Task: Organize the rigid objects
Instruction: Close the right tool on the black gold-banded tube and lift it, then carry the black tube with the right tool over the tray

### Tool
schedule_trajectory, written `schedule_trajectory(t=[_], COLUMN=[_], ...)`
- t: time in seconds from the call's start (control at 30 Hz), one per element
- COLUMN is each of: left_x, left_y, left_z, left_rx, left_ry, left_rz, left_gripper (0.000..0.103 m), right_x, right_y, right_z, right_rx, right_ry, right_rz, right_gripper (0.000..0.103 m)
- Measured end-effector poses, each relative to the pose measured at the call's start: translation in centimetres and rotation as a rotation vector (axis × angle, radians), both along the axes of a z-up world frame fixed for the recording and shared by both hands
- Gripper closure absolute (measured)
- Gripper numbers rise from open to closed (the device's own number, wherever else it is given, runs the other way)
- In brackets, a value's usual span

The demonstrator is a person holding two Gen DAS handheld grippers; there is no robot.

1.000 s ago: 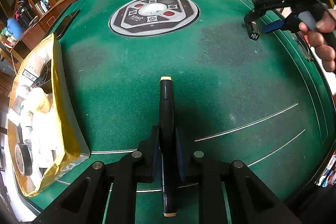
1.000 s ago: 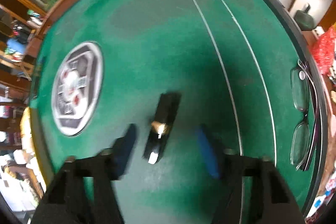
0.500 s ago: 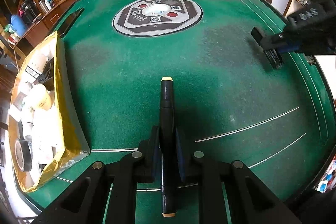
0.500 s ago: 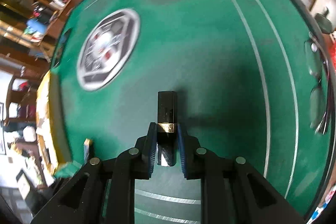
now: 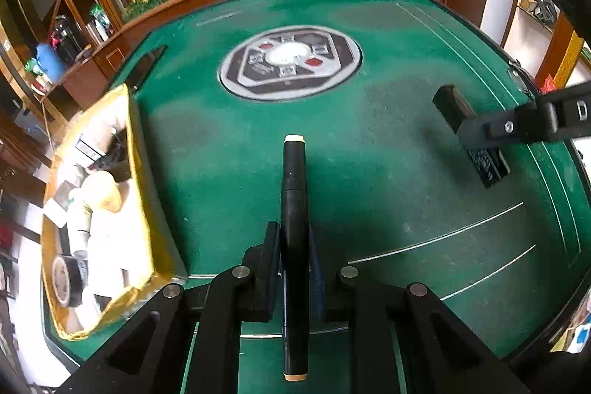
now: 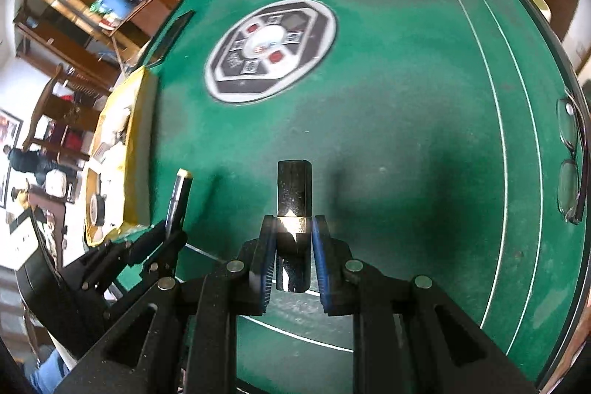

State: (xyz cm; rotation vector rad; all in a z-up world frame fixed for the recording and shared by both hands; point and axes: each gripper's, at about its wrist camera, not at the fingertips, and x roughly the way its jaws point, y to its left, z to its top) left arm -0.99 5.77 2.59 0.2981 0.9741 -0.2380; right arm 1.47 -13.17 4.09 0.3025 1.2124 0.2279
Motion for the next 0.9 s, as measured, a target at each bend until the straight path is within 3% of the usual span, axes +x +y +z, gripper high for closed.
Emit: schedule_trajectory(t=[0.9], left_x=[0.3], left_y=[8.3], left_z=[3.3], left_rx=[-0.059], left_ry=[-0.091], left_rz=[0.156], left_gripper=[0.088], right_x=[0.2], right_y=[9.0], right_z=[1.8], right_rx=[-0.016], right_ry=[-0.058], right_rz=[0.191], right_gripper=[0.084])
